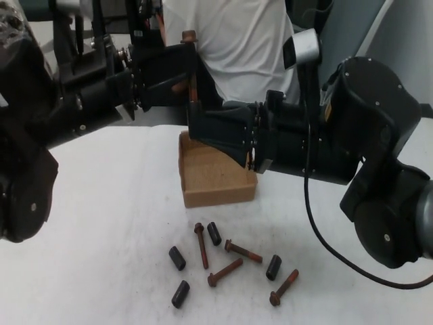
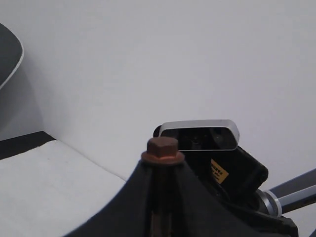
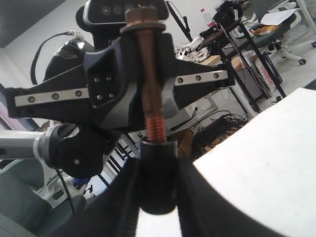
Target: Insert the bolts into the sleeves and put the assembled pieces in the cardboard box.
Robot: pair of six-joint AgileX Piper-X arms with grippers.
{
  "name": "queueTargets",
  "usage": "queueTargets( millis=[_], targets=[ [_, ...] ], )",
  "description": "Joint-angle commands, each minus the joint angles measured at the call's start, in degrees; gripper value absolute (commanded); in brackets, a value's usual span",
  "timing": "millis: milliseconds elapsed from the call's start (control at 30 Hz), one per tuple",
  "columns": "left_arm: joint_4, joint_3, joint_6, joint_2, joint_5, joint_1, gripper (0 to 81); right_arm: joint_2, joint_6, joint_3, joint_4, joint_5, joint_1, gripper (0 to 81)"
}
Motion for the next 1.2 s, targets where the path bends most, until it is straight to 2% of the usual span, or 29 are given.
queueTargets(
  millis=[0,233,467,667,767,800,833,933,967,1000,1067,1167],
  targets=[
    [0.79,-0.1,0.25,-0.22,2.05,-0.04,0.3,-0.46,0.19,-0.62,-2.85,-0.46,-0.09,0.8],
    [3.74,-0.1,1.87,-0.22,6.29,-0.04,0.3,-0.46,0.19,-2.7,-2.84,-0.61,-0.09,0.8],
    [11.48,-0.1,6.97,-0.22,7.83,-0.04,0.3,-0.46,0.19,-5.07,-2.68,-1.81,-0.71,0.8],
    [11.8,-0.1,7.85,-0.22,9.03,-0.04,1.5,-0.46,0.19,-5.88,-2.38,-2.3,-2.12,0.8],
    [12.1,-0.1,7.85,-0.22,9.03,-0.04,11.4,-0.46,0.19,-5.88,-1.39,-3.35,-2.57,0.8],
    [12.1,-0.1,7.85,-0.22,9.03,-0.04,17.6,-0.46,0.19,-5.88,-1.11,-3.38,-2.55,0.8],
    [12.1,-0.1,7.38,-0.22,9.03,-0.04,25.6,-0.46,0.19,-5.88,-1.11,-3.37,-2.55,0.8],
    [12.1,-0.1,5.15,-0.22,9.03,-0.04,56.8,-0.46,0.19,-5.88,-1.11,-3.37,-2.55,0.8],
    [12.1,-0.1,4.23,-0.22,9.03,-0.04,62.1,-0.46,0.19,-5.88,-1.11,-3.37,-2.55,0.8],
    [12.1,-0.1,3.39,-0.22,9.03,-0.04,63.3,-0.46,0.19,-5.88,-1.11,-3.37,-2.55,0.8],
    [12.1,-0.1,3.23,-0.22,10.04,-0.04,60.1,-0.46,0.02,-5.88,-1.11,-3.37,-2.55,0.8],
    [12.1,-0.1,3.05,-0.22,10.22,-0.04,59.4,-0.46,0.02,-5.88,-1.11,-3.37,-2.55,0.8]
  ],
)
